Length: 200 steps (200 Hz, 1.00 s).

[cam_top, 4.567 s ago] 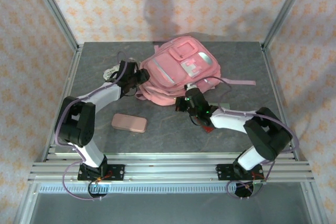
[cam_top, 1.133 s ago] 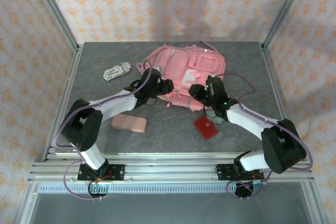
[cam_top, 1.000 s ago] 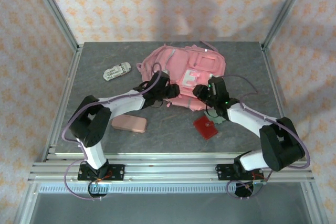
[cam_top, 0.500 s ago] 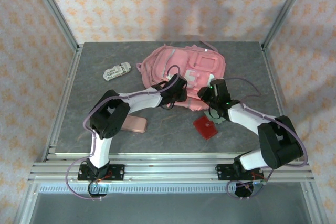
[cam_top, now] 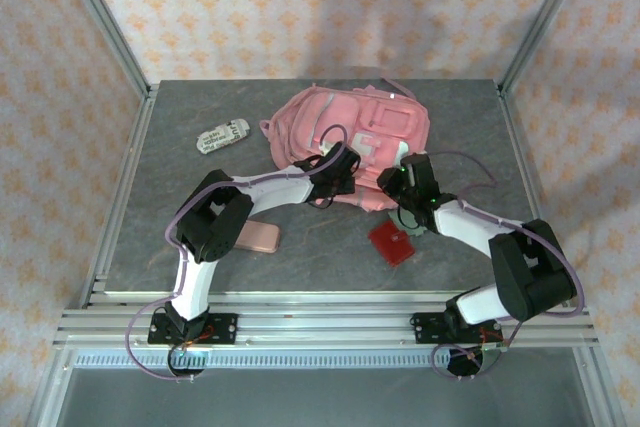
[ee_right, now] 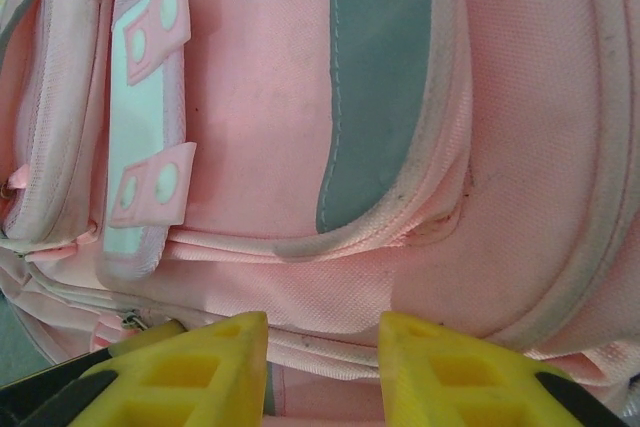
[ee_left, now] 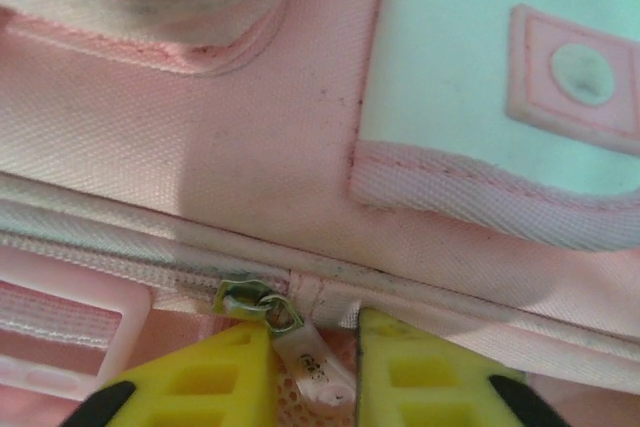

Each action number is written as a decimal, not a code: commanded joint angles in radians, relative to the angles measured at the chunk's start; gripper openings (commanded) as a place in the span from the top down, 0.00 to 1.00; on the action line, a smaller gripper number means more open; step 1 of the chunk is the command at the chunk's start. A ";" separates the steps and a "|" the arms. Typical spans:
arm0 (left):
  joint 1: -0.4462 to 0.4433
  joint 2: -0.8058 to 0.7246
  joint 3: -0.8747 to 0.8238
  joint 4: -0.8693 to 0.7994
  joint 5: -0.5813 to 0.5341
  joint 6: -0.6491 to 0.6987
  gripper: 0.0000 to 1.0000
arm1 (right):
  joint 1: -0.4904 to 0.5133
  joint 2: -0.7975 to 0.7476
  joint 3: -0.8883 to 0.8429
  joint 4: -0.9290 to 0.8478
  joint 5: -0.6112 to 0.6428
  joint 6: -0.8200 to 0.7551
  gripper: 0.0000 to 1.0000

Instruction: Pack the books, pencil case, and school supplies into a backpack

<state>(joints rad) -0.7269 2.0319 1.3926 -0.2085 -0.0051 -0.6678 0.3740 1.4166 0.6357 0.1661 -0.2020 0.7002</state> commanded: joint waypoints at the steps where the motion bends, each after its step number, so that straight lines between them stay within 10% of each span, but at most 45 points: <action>1: 0.006 0.014 -0.026 0.067 0.011 0.000 0.86 | -0.005 0.003 -0.026 -0.006 0.005 0.015 0.66; 32: 0.012 -0.038 -0.086 0.167 0.031 0.001 1.00 | -0.006 -0.014 -0.044 -0.008 0.014 0.019 0.66; 152: 0.043 -0.182 -0.168 0.126 0.117 -0.003 1.00 | -0.005 0.025 -0.053 0.016 -0.001 0.033 0.66; 173: 0.044 -0.171 -0.171 0.129 0.126 -0.004 0.73 | -0.006 0.031 -0.051 0.019 -0.007 0.036 0.65; 200: 0.044 -0.140 -0.154 0.132 0.132 -0.004 0.71 | -0.006 0.034 -0.050 0.021 -0.011 0.040 0.65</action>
<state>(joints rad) -0.6846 1.8874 1.2266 -0.0624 0.1123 -0.6796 0.3721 1.4277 0.6060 0.2089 -0.2073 0.7261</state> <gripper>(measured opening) 0.285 0.345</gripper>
